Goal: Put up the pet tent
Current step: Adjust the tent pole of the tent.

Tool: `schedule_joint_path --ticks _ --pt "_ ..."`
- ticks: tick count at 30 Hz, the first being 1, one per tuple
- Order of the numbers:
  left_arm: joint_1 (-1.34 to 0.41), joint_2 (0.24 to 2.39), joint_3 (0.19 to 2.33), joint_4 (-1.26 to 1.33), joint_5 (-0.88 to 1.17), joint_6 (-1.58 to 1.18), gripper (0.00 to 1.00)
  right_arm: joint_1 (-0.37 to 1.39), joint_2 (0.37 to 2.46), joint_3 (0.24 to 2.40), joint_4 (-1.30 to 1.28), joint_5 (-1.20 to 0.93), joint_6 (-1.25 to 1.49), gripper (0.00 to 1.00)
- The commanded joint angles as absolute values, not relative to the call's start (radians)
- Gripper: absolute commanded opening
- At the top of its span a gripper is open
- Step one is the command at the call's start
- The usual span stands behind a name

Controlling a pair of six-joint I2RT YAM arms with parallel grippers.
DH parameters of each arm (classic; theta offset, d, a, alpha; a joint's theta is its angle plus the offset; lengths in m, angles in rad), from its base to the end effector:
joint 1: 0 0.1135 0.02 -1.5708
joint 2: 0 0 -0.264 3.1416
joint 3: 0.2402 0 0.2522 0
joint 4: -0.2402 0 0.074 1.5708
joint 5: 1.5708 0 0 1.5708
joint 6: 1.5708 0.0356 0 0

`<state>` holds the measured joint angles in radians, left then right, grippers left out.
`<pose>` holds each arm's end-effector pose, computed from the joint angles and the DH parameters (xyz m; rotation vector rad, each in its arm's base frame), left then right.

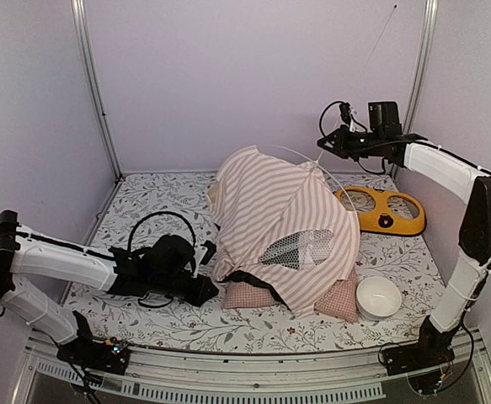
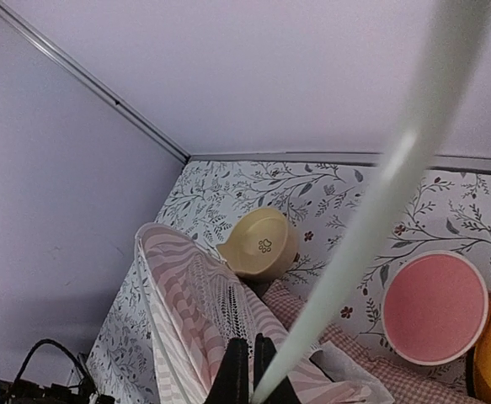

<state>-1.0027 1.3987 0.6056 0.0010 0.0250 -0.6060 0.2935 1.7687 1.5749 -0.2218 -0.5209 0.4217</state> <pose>0.1426 -0.2250 0.1631 0.5077 2.4605 -0.7644 0.3967 0.1384 0.3417 -0.2218 2.0487 0.9700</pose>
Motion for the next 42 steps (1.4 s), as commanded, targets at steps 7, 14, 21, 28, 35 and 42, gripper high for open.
schedule_joint_path --ticks 7,14,21,28,35,42 --pt "-1.015 1.338 0.571 0.040 -0.131 -0.577 0.19 0.254 1.765 1.542 -0.143 -0.438 0.328 0.00" --pt "-0.960 1.369 0.613 0.179 -0.082 -0.469 0.25 0.169 1.798 1.505 -0.044 -0.672 0.549 0.00" --pt "-0.932 1.453 0.677 0.214 -0.019 -0.404 0.37 0.221 1.778 1.476 0.049 -0.799 0.704 0.01" --pt "-0.913 1.531 0.760 0.183 0.011 -0.333 0.38 0.224 1.741 1.462 -0.036 -0.745 0.660 0.08" --pt "-0.901 1.558 0.819 0.122 0.008 -0.311 0.00 0.238 1.651 1.428 -0.199 -0.618 0.554 0.49" --pt "-0.906 1.465 0.811 0.081 0.176 -0.352 0.00 0.333 1.396 1.288 -0.285 -0.356 0.429 0.60"
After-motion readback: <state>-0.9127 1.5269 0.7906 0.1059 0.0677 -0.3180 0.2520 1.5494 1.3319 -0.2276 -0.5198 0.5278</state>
